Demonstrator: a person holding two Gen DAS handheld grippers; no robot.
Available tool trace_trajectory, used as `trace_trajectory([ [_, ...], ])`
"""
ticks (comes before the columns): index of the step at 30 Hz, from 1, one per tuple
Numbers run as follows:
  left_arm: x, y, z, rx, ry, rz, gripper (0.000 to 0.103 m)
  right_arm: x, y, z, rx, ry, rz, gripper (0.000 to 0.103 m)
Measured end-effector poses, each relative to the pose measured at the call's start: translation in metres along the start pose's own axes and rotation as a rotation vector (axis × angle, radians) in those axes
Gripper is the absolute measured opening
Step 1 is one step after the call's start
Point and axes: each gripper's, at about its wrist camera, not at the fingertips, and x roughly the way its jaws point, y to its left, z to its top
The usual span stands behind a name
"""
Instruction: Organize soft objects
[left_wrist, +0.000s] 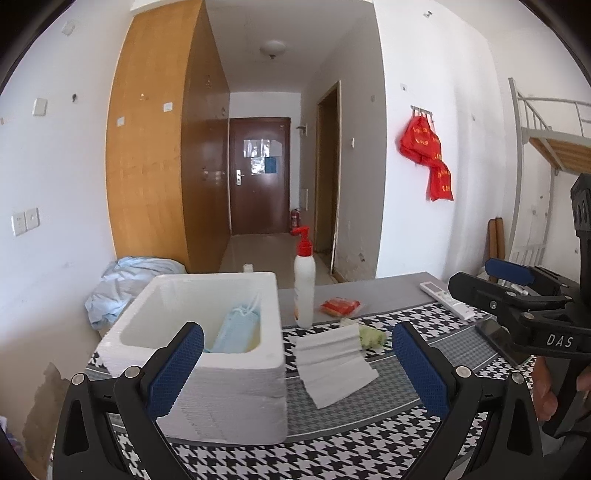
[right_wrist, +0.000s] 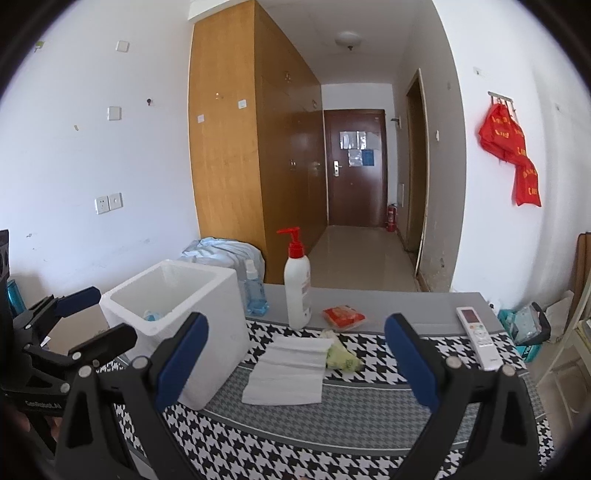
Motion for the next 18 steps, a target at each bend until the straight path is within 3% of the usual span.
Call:
trace_trajectory([
  [18, 0.022, -0.036, -0.008, 0.024, 0.054, -0.04, 0.102, -0.001, -0.031, -0.01, 0.008, 0.029, -0.033, 0.098],
])
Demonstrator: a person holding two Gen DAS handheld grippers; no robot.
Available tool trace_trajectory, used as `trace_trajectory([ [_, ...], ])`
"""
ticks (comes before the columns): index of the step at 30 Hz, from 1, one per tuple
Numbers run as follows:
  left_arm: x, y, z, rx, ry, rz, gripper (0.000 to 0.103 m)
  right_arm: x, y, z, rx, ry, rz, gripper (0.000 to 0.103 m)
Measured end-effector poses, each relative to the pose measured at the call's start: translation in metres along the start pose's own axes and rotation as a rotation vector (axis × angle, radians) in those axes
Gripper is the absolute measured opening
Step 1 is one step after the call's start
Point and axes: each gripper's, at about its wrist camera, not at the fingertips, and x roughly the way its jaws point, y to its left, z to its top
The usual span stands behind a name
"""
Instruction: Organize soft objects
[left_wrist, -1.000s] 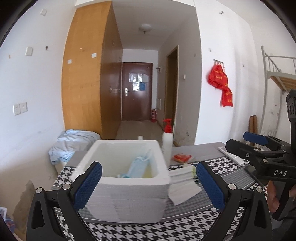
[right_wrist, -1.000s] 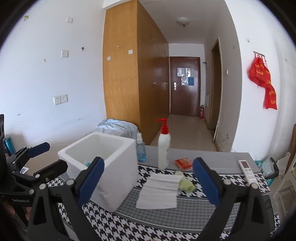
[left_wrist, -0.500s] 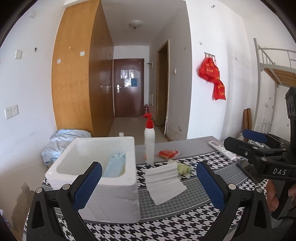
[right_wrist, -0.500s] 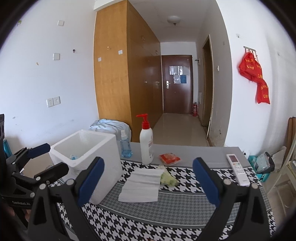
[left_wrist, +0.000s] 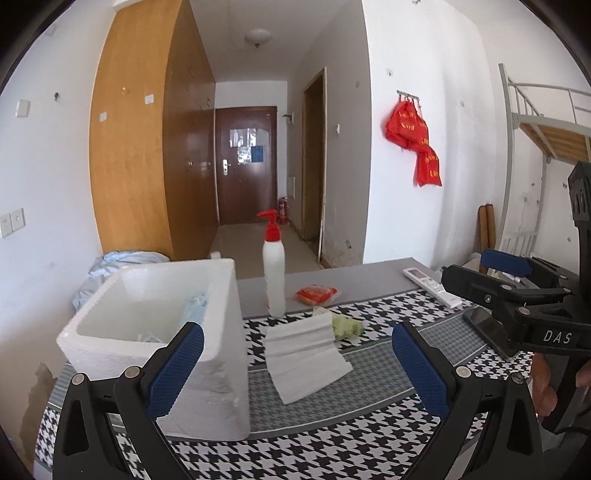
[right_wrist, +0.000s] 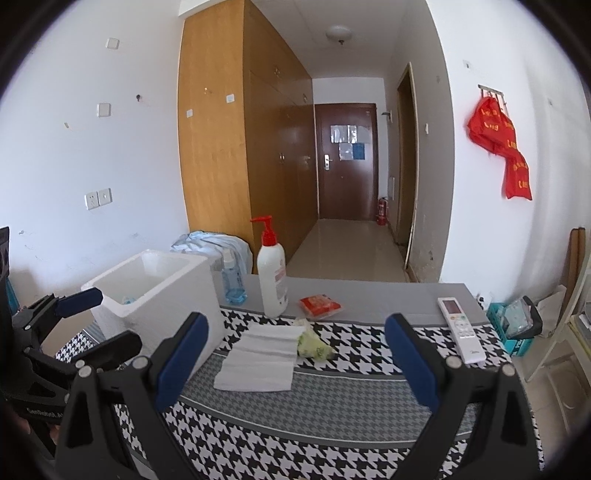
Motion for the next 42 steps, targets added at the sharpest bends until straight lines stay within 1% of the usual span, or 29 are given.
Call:
trace_trajectory([
  [7, 0.018, -0.011, -0.003, 0.004, 0.034, -0.013, 0.102, 0.008, -0.013, -0.006, -0.004, 0.037, -0.017, 0.098],
  [11, 0.027, -0.014, -0.007, -0.011, 0.053, -0.024, 0.102, 0.012, -0.019, -0.009, -0.007, 0.059, -0.026, 0.098],
  [14, 0.034, -0.021, -0.009, 0.002, 0.072, -0.017, 0.102, 0.016, -0.023, -0.012, -0.01, 0.078, -0.036, 0.098],
  [18, 0.043, -0.031, -0.01, 0.022, 0.082, -0.025, 0.102, 0.021, -0.032, -0.016, 0.008, 0.094, -0.036, 0.098],
  [20, 0.049, -0.032, -0.011, 0.019, 0.095, -0.019, 0.102, 0.023, -0.036, -0.017, 0.013, 0.102, -0.031, 0.098],
  [29, 0.069, -0.036, -0.013, 0.022, 0.124, -0.023, 0.102, 0.034, -0.049, -0.02, 0.01, 0.135, -0.055, 0.098],
  [32, 0.075, -0.033, -0.011, 0.002, 0.129, -0.018, 0.102, 0.039, -0.052, -0.02, 0.011, 0.144, -0.056, 0.098],
  [39, 0.092, -0.039, -0.007, 0.007, 0.146, -0.037, 0.102, 0.045, -0.06, -0.018, 0.032, 0.146, -0.06, 0.098],
  [42, 0.103, -0.038, -0.007, 0.007, 0.172, -0.038, 0.102, 0.048, -0.062, -0.018, 0.029, 0.15, -0.06, 0.098],
])
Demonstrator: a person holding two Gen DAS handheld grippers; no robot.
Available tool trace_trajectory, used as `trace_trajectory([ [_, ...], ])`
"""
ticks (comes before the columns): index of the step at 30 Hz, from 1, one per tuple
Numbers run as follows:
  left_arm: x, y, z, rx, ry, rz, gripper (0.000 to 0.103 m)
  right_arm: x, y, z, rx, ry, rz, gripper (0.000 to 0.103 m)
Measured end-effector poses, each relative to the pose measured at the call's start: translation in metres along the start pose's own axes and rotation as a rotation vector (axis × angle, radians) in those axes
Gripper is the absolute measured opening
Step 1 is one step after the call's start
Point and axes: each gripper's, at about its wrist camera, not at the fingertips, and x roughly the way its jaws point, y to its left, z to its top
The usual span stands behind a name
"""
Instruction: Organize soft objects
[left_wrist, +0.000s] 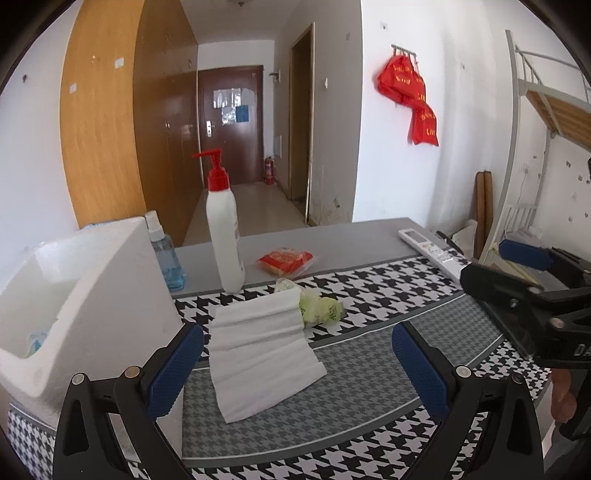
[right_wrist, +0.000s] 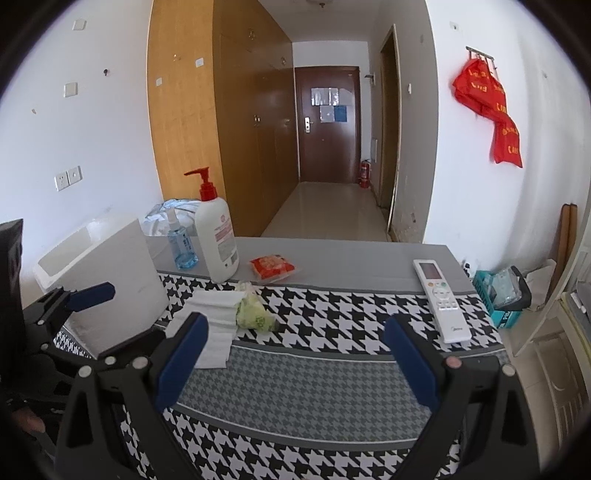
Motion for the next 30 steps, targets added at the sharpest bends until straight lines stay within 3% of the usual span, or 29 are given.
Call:
trace_trajectory([
  [19, 0.05, 0.018, -0.01, -0.039, 0.116, 0.031, 0.102, 0.038, 0.0, 0.002, -0.017, 0.072, 0.011, 0.098],
  [30, 0.067, 0.026, -0.017, -0.049, 0.168, 0.025, 0.094, 0.061, 0.013, 0.005, -0.061, 0.113, 0.032, 0.098],
])
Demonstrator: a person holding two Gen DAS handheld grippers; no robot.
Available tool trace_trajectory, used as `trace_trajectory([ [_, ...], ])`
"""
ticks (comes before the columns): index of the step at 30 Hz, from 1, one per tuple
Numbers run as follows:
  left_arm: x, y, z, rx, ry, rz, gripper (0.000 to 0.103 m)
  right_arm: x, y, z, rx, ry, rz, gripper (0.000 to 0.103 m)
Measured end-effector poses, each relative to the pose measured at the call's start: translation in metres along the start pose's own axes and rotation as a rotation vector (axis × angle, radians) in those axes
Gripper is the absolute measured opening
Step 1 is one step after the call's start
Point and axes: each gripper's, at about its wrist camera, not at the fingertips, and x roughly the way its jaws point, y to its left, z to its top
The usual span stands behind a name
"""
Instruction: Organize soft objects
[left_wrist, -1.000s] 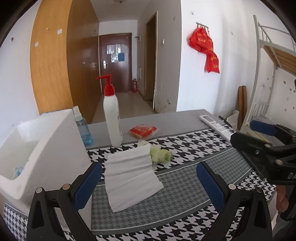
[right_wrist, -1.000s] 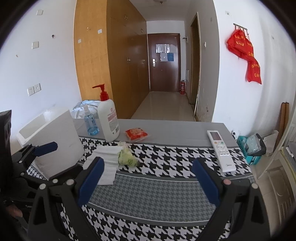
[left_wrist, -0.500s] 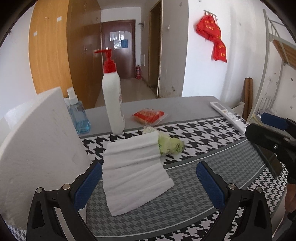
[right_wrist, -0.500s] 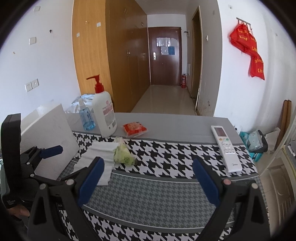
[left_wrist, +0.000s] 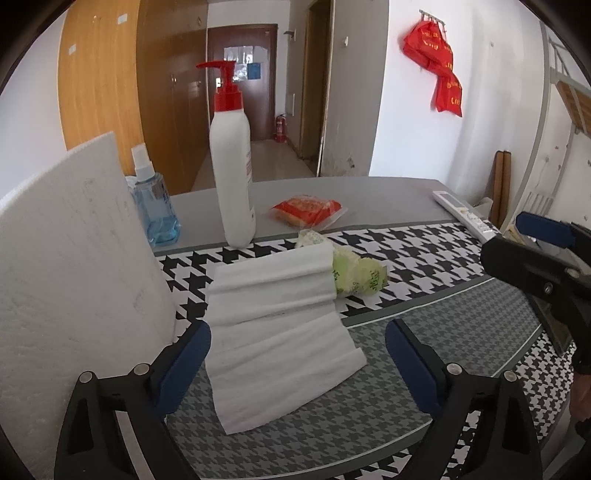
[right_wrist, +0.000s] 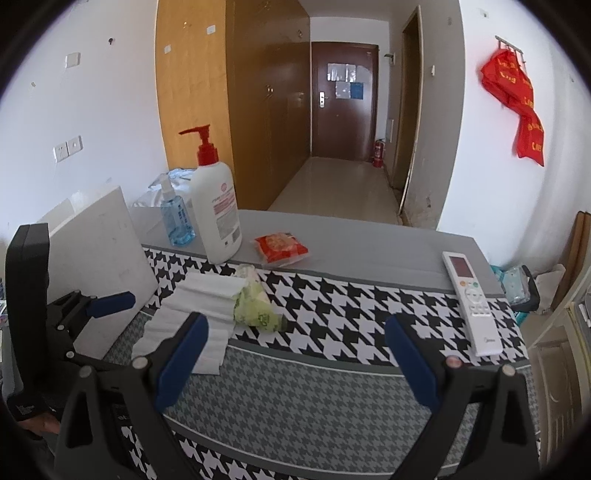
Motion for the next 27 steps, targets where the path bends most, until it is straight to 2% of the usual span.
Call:
trace_trajectory([
  [8, 0.013, 0.006, -0.005, -0.008, 0.049, 0.007, 0.083, 0.021, 0.008, 0.004, -0.038, 0.048, 0.031, 0.098],
  [20, 0.026, 0.015, -0.011, -0.04, 0.104, 0.0, 0.073, 0.06, 0.019, 0.004, -0.114, 0.121, 0.071, 0.098],
  [24, 0.029, 0.013, -0.012, -0.026, 0.119, -0.017, 0.064, 0.069, 0.018, 0.005, -0.113, 0.133, 0.102, 0.098],
  [27, 0.032, 0.013, -0.014, -0.023, 0.134, -0.012, 0.063, 0.077, 0.02, 0.006, -0.111, 0.147, 0.117, 0.098],
])
